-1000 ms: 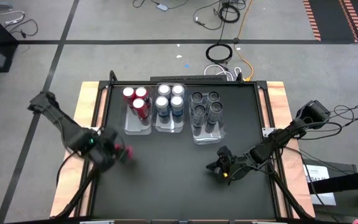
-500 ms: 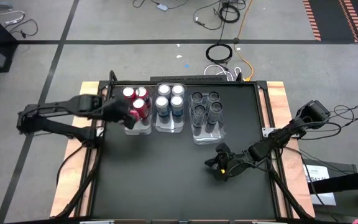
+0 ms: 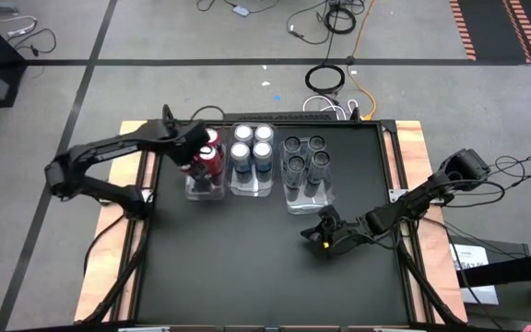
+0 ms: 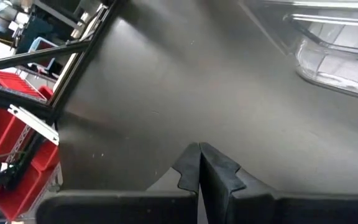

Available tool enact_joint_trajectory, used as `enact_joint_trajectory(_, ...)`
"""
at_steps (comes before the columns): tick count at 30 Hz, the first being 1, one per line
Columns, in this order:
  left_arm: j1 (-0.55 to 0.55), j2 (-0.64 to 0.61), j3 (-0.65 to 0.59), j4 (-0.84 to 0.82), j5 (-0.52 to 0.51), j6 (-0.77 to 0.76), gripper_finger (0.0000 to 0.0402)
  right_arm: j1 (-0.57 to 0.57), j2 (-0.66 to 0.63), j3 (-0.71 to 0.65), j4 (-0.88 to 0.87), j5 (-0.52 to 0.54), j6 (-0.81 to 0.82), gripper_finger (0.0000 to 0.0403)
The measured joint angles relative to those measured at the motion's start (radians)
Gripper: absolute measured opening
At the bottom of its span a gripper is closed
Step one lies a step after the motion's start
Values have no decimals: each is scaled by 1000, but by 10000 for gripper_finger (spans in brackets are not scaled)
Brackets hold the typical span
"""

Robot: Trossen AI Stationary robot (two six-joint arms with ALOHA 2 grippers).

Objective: Sort soda cans
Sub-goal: Put the orange soda can into the left transparent bin

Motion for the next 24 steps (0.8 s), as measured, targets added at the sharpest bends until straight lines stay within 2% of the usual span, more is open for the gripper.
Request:
enact_joint_trajectory(12, 69, 193, 0, 68, -3, 113, 322, -1, 0, 0, 8, 5, 45, 0)
enact_joint_trajectory(17, 72, 226, 0, 92, -66, 129, 322, -1, 0, 0, 8, 5, 55, 0)
enact_joint_trajectory(24, 72, 240, 0, 121, -80, 133, 322, -1, 0, 0, 8, 4, 70, 0)
